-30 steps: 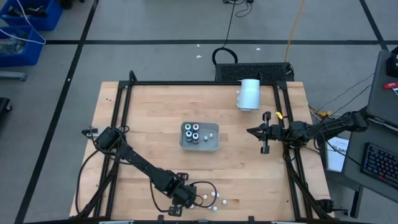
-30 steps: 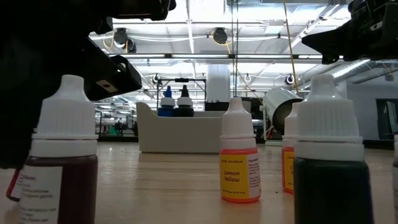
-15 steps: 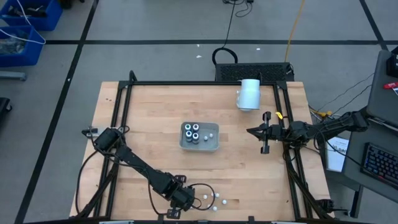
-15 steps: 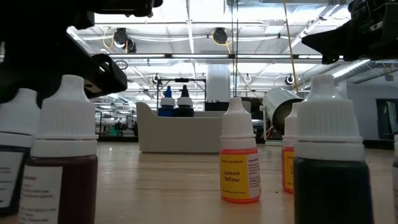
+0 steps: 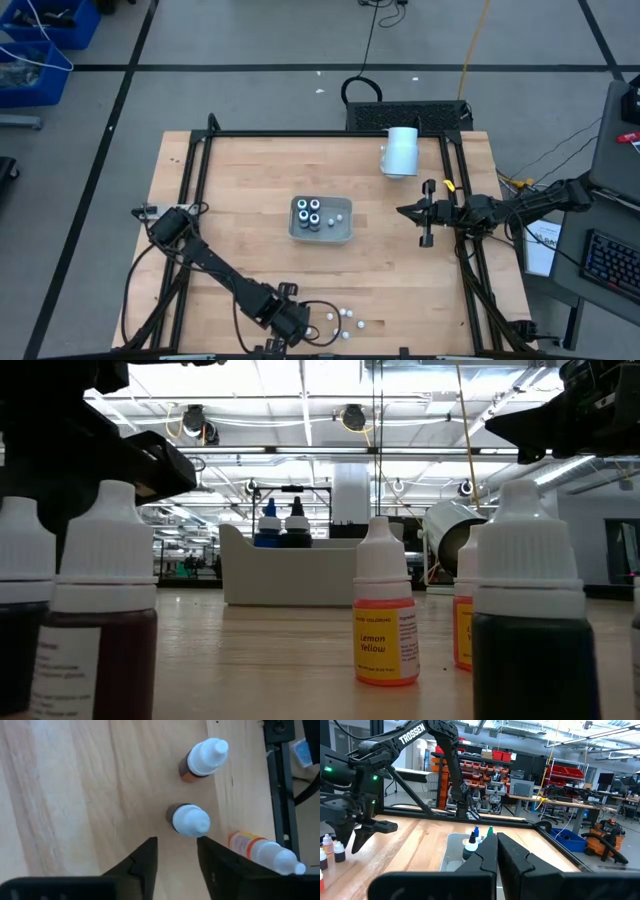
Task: Pick & Place food coloring
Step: Put the small black food coloring bottle into the gray bin
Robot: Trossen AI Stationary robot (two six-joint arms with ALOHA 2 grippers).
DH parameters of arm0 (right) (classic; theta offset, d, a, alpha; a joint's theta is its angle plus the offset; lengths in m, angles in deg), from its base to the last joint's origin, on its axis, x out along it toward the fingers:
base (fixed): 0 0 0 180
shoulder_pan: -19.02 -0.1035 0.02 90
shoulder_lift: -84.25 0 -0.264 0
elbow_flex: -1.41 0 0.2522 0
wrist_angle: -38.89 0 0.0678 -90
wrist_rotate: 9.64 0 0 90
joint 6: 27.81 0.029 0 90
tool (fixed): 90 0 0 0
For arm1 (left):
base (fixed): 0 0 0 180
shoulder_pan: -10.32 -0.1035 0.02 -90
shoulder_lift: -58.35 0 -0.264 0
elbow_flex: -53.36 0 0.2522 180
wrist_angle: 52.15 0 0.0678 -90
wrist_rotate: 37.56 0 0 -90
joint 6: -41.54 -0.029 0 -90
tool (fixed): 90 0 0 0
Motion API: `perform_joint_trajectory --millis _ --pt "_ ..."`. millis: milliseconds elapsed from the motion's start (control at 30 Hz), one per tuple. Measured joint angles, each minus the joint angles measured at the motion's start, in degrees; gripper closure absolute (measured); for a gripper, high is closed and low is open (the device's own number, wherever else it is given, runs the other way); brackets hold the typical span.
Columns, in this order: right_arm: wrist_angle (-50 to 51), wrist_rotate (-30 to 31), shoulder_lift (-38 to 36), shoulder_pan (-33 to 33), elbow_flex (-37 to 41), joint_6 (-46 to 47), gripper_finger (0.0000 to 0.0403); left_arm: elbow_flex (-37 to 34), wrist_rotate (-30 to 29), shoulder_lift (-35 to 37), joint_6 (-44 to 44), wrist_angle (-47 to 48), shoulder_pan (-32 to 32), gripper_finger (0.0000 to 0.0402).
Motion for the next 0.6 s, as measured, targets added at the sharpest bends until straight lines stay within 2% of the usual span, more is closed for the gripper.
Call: perform_joint_trajectory --millis 333,600 --pt "-0.02 -0.01 0.01 -0.02 0.0 0.0 0.0403 2.32 4.61 0.0 0.61 1.3 -1.05 0.0148" --pt "-0.02 -0.01 0.0 0.0 0.0 0.01 0.0403 5.05 4.33 0.09 -0.2 4.08 -2.4 0.0133"
